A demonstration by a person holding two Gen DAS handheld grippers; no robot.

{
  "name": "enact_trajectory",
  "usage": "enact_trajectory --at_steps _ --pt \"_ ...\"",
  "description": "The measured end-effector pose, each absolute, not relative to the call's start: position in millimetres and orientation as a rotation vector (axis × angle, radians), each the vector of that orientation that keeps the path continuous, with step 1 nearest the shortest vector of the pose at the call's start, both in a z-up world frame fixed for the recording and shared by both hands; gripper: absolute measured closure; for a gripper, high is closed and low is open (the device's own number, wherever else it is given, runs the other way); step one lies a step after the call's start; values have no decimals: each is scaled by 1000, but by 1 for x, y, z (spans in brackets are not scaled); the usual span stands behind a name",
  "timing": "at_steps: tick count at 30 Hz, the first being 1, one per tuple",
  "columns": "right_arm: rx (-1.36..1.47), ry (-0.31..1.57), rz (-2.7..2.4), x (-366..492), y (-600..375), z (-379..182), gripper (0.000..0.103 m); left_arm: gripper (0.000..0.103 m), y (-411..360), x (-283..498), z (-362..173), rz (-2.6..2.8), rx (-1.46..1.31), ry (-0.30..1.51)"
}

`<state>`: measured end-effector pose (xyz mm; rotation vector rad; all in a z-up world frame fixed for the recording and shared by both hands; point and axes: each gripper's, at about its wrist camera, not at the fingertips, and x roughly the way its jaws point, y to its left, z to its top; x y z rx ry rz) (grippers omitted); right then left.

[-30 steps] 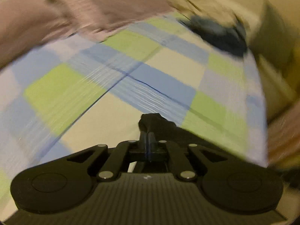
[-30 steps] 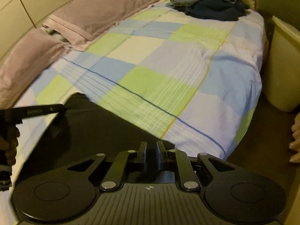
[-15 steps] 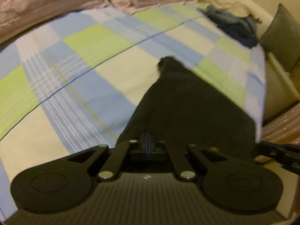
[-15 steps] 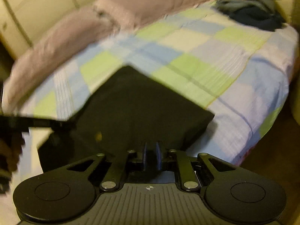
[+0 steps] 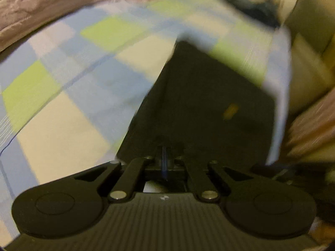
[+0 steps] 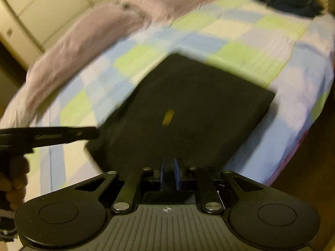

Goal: Fold clothes
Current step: 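Lower the folded bundle onto the duvet and press it flat with both grippers, then open both grippers and withdraw them above the folded trousers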

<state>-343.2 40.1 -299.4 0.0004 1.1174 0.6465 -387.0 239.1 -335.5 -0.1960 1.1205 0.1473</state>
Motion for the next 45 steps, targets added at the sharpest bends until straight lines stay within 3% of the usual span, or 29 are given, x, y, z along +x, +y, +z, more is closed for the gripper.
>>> enact_trajectory --at_steps 3,7,8,9,10,14,31,45 --pt "-105 1115 649 -343 55 -316 90 103 241 -391 -329 201 -248 1136" --pt "-59 1174 628 -328 49 -284 88 100 240 -399 -289 252 -334 1175" --pt "-60 1196 626 -328 46 -277 71 100 237 -402 -279 271 -342 1188" --pt "-83 1217 627 -331 44 -272 40 98 235 -406 -269 291 -347 1199" --pt "-111 1236 628 -335 42 -268 33 92 231 -409 -259 303 -346 1207" --pt "-127 1354 601 -353 31 -254 32 76 214 -423 -224 306 -325 1216" --pt "-281 1264 599 -392 30 -185 32 71 188 -460 -145 278 -226 1137" --pt "-354 1213 621 -393 44 -154 32 70 195 -475 -125 264 -261 1113"
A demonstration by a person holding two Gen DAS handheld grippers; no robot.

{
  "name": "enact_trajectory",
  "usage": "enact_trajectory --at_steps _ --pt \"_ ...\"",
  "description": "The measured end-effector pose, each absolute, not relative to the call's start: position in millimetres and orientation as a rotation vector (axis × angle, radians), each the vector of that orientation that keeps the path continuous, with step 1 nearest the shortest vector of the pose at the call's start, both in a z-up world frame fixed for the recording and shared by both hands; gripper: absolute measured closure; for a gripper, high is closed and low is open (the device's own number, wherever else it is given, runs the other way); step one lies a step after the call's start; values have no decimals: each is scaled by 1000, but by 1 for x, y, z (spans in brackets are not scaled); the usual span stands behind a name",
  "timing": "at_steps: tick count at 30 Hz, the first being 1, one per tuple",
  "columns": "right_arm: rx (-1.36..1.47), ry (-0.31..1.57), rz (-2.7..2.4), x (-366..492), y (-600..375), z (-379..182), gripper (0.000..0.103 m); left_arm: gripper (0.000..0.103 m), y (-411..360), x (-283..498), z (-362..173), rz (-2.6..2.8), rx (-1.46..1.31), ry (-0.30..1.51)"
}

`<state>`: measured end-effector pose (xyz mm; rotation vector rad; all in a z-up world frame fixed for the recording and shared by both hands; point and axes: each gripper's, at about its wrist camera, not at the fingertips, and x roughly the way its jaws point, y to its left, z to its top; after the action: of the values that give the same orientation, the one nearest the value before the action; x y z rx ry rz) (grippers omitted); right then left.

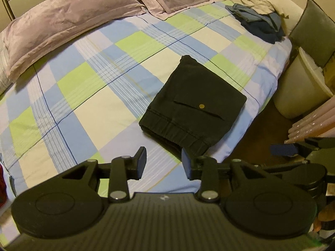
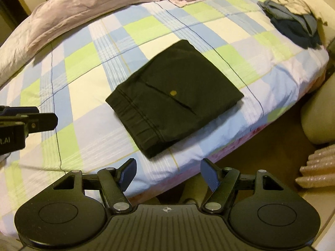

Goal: Fold clothes
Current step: 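Open both grippers and withdraw them above the folded trousers, then move both grippers over the folded trousers toward their edge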

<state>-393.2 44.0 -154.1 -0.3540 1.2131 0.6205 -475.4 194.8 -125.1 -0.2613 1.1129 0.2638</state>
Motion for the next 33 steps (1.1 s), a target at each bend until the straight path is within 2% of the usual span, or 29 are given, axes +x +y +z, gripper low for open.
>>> enact_trajectory --at_steps 18,27,33 --pt "-477 1180 767 -321 57 -159 32 66 207 -429 -151 458 -468 1137" --pt "-595 1168 871 -213 22 -156 32 66 163 -359 -156 661 -601 1126" --pt "-702 1192 994 -167 -1 -165 32 65 126 -344 -158 782 -682 1127"
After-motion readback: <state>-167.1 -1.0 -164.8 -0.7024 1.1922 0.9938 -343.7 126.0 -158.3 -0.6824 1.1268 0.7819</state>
